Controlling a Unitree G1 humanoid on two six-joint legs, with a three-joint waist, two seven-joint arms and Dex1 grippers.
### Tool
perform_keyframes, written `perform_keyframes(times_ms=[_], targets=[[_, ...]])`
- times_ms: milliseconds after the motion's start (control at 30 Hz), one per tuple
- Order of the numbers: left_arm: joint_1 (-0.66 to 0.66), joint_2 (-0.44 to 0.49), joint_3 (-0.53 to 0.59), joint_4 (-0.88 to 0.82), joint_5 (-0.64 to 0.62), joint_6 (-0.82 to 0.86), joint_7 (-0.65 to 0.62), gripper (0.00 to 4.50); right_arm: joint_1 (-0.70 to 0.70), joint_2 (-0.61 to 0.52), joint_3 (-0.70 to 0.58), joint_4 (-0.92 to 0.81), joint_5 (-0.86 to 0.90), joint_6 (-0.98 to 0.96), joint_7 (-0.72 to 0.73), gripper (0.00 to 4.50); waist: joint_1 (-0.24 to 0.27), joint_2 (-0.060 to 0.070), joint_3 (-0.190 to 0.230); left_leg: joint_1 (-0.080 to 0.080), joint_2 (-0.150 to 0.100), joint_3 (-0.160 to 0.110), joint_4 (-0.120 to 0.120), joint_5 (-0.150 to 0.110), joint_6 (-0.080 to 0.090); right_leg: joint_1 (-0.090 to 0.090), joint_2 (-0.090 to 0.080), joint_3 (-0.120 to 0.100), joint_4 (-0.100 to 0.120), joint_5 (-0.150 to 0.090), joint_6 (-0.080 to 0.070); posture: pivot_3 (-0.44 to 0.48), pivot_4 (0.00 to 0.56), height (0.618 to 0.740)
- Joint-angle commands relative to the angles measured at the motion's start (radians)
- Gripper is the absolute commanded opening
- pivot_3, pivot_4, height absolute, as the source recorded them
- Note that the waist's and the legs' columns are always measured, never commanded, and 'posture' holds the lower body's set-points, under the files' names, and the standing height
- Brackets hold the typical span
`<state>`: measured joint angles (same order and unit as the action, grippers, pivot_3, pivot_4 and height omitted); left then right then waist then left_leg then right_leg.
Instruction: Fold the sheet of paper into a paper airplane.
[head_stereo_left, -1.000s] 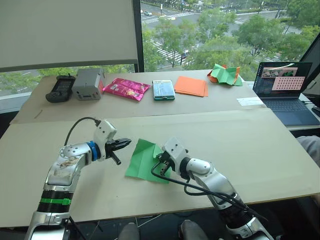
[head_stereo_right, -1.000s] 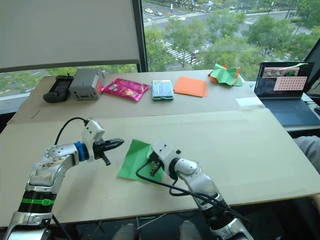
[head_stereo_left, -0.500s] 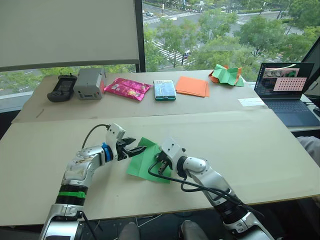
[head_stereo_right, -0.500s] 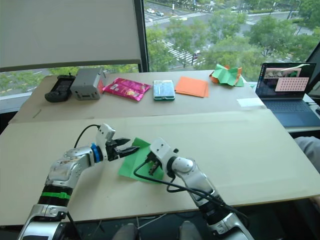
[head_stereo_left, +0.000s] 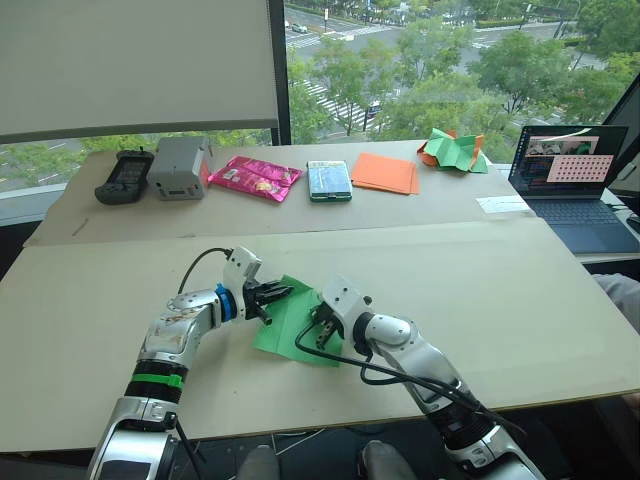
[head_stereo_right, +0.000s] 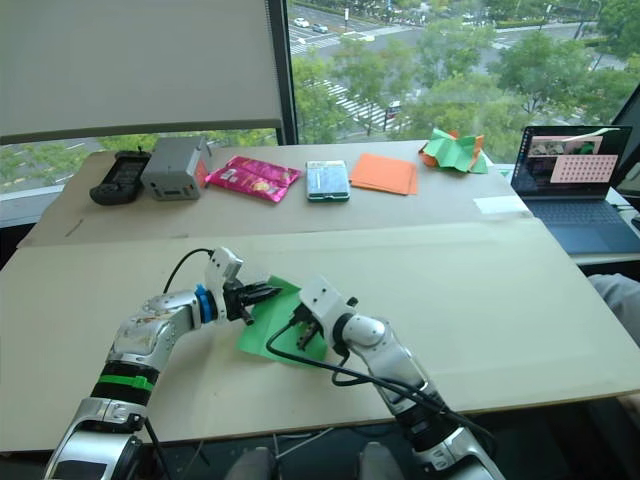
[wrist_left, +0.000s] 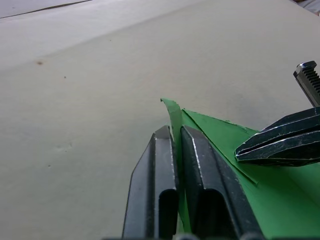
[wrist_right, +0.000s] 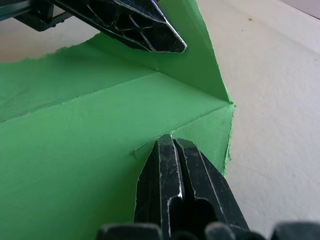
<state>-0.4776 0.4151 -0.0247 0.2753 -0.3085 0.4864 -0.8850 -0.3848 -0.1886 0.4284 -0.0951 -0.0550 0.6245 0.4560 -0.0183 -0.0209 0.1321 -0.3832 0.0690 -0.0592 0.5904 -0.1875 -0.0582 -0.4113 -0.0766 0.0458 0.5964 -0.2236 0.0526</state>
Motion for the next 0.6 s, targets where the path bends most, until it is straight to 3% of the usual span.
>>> perform_keyframes(times_ms=[33,600], targets=[[-0.021,0.025,-0.035,-0.021,0.046,-0.064,-0.015,0.01,0.003,0.002,0.003,-0.019,-0.006,0.020,-0.001,0.00,0.000,0.000,0.000,0.000,0.000,0.000,0.000,0.000,0.000,0.000,0.000,0.000,0.000,0.000,0.000,0.000,0.150,0.706],[0.027,0.047,-0.158,-0.006,0.149,-0.150,-0.074,0.01,-0.016,0.056,-0.092,-0.008,0.012,0.027,-0.058,0.00,0.001,0.001,0.000,0.001,0.000,0.000,0.000,0.000,0.000,0.002,0.000,0.000,0.000,0.000,0.000,0.000,0.150,0.706]])
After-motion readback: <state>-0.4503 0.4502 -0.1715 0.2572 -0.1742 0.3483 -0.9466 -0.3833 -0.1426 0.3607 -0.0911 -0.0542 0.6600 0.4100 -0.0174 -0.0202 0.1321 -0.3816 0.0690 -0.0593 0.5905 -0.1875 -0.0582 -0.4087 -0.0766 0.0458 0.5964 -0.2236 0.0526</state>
